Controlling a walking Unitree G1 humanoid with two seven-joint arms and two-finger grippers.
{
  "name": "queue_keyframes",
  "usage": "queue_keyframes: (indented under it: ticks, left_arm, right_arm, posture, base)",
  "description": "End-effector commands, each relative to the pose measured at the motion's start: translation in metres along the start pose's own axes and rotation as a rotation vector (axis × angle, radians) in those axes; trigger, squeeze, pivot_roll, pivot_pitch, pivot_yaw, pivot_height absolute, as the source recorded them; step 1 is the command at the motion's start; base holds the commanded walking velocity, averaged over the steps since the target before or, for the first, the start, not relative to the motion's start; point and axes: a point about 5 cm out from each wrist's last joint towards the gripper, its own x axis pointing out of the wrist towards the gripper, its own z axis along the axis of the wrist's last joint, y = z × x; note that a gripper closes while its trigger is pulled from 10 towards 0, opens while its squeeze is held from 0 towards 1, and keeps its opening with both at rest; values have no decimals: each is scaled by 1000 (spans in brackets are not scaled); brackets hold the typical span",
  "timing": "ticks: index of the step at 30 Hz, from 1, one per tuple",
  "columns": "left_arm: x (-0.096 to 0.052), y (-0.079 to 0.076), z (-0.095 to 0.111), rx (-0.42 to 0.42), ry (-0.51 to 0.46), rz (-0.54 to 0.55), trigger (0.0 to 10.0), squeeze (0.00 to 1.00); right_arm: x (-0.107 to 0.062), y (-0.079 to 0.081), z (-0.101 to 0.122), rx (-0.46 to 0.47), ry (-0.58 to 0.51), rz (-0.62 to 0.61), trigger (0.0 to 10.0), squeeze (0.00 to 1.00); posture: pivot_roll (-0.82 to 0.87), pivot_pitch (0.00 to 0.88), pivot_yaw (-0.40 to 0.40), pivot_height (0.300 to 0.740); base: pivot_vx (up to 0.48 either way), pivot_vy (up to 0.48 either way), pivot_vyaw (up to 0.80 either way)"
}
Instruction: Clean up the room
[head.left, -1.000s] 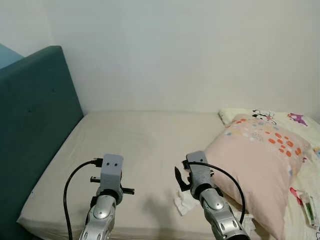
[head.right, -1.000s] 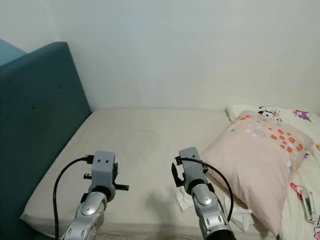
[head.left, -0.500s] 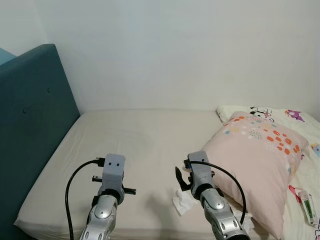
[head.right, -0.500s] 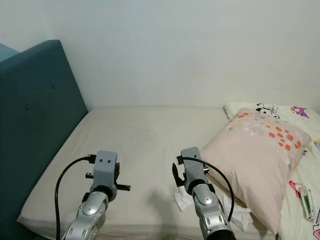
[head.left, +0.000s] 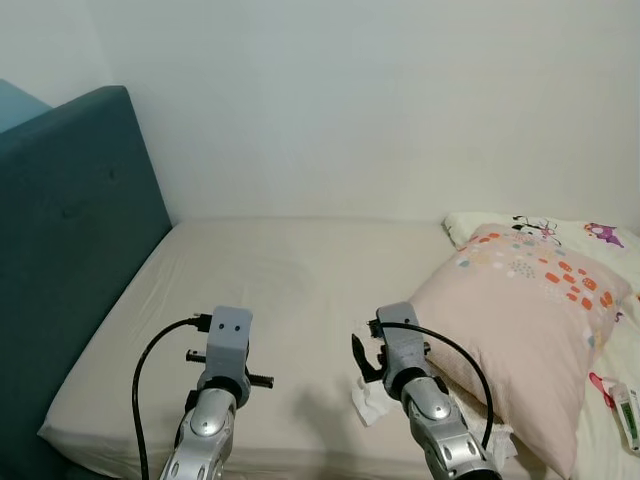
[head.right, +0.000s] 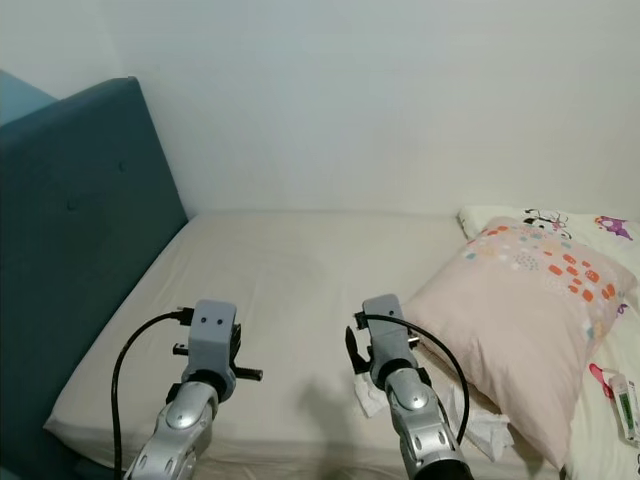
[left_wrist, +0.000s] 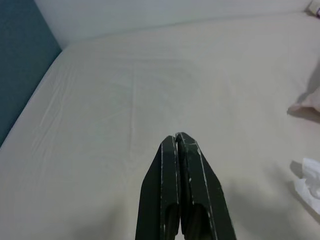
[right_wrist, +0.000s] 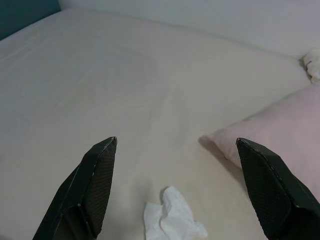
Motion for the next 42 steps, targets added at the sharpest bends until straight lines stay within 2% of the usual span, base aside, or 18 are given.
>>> queue_keyframes:
  ticks: [1, 15, 22, 33, 35, 42]
  left_arm:
    - [0, 0, -1, 15, 6, -8, 10000, 0]
    - [0, -3, -1, 26, 5, -31, 10000, 0]
    - [0, -3, -1, 31, 5, -36, 10000, 0]
    - [-3, -1, -4, 35, 15, -37, 10000, 0]
    - [-3, -1, -5, 35, 16, -38, 10000, 0]
    - [-4, -1, -5, 46, 18, -50, 10000, 0]
  right_arm:
    - [-1, -2, -1, 21, 6, -9, 10000, 0]
    - [-2, 0, -3, 26, 14, -6, 10000, 0]
    - [-2, 0, -5, 42, 29, -5, 10000, 0]
    - [-2, 1, -4, 39, 27, 6, 10000, 0]
    - [-2, 2, -5, 60, 24, 9, 10000, 0]
    - [-1, 3, -4, 46, 34, 21, 10000, 0]
  posture:
    - [-35, 0, -8, 631]
    - [-34, 0, -5, 631]
    - [-31, 0, -7, 601]
    - [-28, 0, -12, 601]
    - [-28, 0, -12, 591]
    - [-27, 0, -13, 576]
  base:
    - [0, 0, 0]
    - [0, 0, 0]
    - [0, 0, 0]
    - [0, 0, 0]
    - [0, 0, 0]
    - [0, 0, 0]
